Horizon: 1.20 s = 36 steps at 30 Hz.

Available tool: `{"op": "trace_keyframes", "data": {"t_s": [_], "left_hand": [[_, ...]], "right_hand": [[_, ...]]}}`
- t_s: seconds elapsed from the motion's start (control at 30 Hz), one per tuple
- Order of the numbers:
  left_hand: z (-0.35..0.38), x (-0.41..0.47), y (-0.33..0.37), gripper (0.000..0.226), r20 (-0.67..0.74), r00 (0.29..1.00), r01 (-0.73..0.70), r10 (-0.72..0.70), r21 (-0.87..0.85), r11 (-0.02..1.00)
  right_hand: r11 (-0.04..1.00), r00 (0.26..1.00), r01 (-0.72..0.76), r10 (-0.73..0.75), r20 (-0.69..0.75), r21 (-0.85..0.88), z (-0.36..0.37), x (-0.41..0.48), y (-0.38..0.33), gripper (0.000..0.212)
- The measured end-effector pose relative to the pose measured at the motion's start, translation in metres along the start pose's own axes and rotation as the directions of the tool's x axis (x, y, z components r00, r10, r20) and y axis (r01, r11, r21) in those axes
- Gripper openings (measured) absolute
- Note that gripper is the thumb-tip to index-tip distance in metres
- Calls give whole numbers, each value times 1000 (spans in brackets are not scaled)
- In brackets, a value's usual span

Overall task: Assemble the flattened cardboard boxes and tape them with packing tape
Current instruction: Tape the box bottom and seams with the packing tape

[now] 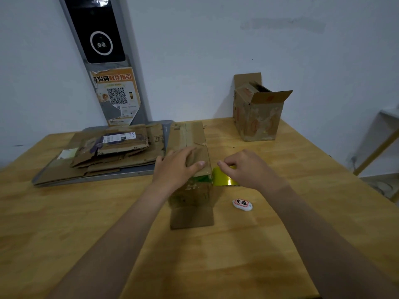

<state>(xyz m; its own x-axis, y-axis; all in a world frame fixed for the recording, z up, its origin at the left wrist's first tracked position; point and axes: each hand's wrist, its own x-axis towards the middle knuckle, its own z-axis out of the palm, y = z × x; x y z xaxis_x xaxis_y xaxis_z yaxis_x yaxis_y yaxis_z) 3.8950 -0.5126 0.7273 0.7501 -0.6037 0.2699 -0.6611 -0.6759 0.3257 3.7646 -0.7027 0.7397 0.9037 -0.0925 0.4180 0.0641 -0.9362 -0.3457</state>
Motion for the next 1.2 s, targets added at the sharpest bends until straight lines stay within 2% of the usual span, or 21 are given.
{"op": "trace_keyframes", "data": {"t_s": [0.1, 0.23, 0.37, 0.6, 0.67, 0.73, 0.8, 0.87, 0.97, 1.03, 1.13, 1.2], "left_hand": [[-9, 0, -23, 48, 100, 994, -23, 39, -160, 987], [-13, -8, -47, 43, 187, 973, -24, 135, -498, 867], [-14, -17, -66, 44, 146, 971, -83, 191, -542, 836], [-8, -31, -72, 47, 59, 988, -64, 142, -678, 732], [-9, -31, -66, 46, 35, 996, -40, 85, -666, 745], [-11, -28, -57, 41, 29, 999, -6, 29, -594, 804], [-16, -21, -46, 31, -4, 998, -57, 60, -399, 915], [-20, -14, -29, 37, -14, 987, -157, 157, -188, 969], [-16, -3, -1, 55, 94, 962, -244, 258, -142, 959], [-8, 4, 12, 59, 160, 952, -255, 262, -67, 965], [-1, 9, 17, 56, 139, 960, -246, 242, 12, 969], [1, 8, 14, 53, 130, 959, -258, 254, 18, 966]], "right_hand": [[999, 1000, -7, 7, 12, 50, 1, 0, 5, 55], [994, 1000, 3, -3, 2, 109, 9, 2, 12, 57], [992, 1000, 4, -3, -5, 127, 15, 3, 16, 57], [989, 1000, 3, 1, -24, 146, 17, 2, 18, 56], [993, 1000, 6, -4, -19, 119, 16, 3, 17, 56], [997, 1000, 13, -13, -9, 82, 14, 3, 14, 57], [999, 1000, 17, -16, -7, 48, 12, 3, 12, 56], [1000, 1000, 22, -22, -9, 22, 10, 3, 10, 56], [999, 999, 35, -35, 1, 0, 7, 3, 6, 56], [999, 999, 35, -35, -4, -25, 6, 3, 4, 58], [998, 999, 41, -43, -29, -49, 6, 3, 2, 59], [998, 998, 41, -43, -44, -41, 8, 2, 3, 53]]}}
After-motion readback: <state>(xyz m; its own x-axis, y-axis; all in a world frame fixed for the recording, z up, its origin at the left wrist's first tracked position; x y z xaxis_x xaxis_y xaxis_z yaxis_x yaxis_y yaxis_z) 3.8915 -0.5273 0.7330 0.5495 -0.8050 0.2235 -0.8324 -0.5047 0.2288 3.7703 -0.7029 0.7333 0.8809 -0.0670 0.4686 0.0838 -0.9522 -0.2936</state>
